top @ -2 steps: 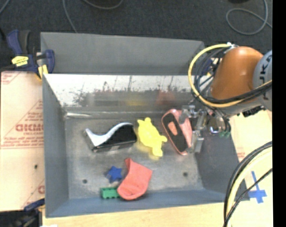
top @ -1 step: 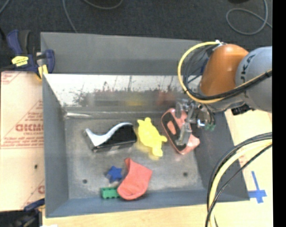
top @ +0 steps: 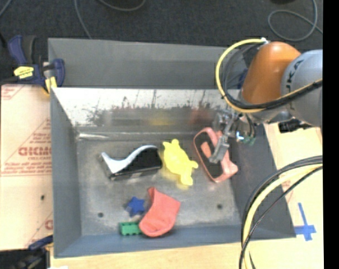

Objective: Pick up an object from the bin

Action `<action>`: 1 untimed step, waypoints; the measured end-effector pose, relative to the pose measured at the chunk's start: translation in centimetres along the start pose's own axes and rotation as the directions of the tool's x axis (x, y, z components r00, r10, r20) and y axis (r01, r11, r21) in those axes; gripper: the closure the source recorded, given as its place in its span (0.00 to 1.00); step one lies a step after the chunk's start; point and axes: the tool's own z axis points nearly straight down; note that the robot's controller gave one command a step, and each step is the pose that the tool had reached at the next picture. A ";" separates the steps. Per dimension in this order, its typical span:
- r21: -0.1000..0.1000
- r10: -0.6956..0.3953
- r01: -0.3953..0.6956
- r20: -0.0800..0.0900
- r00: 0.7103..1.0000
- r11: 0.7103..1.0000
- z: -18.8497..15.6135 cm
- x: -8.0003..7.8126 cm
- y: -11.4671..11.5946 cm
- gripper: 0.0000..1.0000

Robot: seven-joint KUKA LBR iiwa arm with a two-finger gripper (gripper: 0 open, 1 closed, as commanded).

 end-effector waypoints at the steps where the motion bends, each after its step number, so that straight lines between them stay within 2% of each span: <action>1: 0.003 0.051 -0.051 0.004 0.999 0.999 -1.4 -0.5 -0.3 0.00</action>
Offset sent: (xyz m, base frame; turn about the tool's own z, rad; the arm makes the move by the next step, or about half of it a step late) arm -0.0006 0.0021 -0.0501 0.0366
